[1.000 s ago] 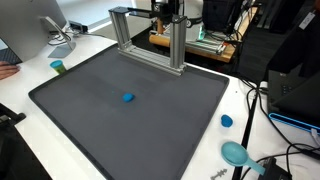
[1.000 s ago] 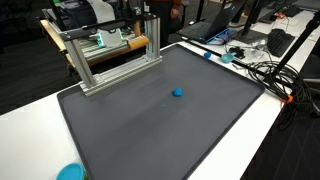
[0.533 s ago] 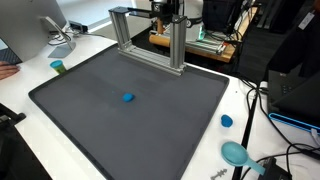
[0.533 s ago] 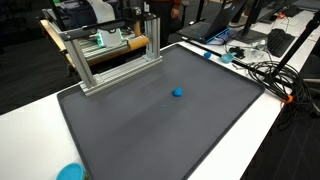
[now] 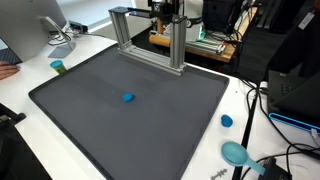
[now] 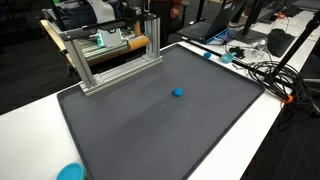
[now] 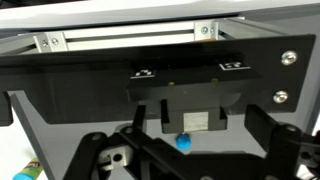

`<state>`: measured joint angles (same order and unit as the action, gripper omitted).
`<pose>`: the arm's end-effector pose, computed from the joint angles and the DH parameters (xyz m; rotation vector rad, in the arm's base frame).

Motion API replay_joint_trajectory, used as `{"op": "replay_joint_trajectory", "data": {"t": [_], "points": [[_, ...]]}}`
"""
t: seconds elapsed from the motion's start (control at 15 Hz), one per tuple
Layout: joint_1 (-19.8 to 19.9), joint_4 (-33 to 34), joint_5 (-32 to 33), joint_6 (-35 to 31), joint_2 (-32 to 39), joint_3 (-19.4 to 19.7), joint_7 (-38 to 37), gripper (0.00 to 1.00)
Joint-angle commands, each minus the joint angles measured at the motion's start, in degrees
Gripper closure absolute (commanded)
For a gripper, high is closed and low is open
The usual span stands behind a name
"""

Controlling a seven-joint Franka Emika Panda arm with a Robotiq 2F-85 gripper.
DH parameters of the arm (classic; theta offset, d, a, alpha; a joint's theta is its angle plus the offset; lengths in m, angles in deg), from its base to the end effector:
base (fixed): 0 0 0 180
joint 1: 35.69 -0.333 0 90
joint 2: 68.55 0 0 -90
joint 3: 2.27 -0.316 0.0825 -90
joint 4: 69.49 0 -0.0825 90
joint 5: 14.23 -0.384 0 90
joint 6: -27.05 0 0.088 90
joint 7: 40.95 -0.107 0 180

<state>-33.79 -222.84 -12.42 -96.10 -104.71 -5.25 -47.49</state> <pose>0.3581 0.0051 0.4372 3.0827 -0.1354 0.1645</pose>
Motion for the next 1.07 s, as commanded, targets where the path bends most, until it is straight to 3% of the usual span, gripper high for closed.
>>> {"op": "replay_joint_trajectory", "data": {"t": [0.0, 0.13, 0.2, 0.27, 0.53, 0.87, 1.0], "points": [[0.02, -1.26, 1.48, 0.25, -1.47, 1.09, 2.61, 0.05], [-0.18, -2.01, 0.79, 0.74, -2.74, 2.05, 4.05, 0.10], [-0.13, -2.48, 0.73, 0.85, -3.36, 2.41, 4.57, 0.18], [-0.09, -2.87, 0.63, 0.93, -3.85, 2.83, 5.05, 0.14], [-0.08, -4.31, 0.28, 1.23, -5.91, 3.58, 5.71, 0.18], [-0.41, -5.79, 0.03, 1.45, -8.24, 2.88, 5.08, 0.24], [-0.26, -3.74, 0.21, 1.85, -6.96, 2.01, 3.90, 0.32]]}}
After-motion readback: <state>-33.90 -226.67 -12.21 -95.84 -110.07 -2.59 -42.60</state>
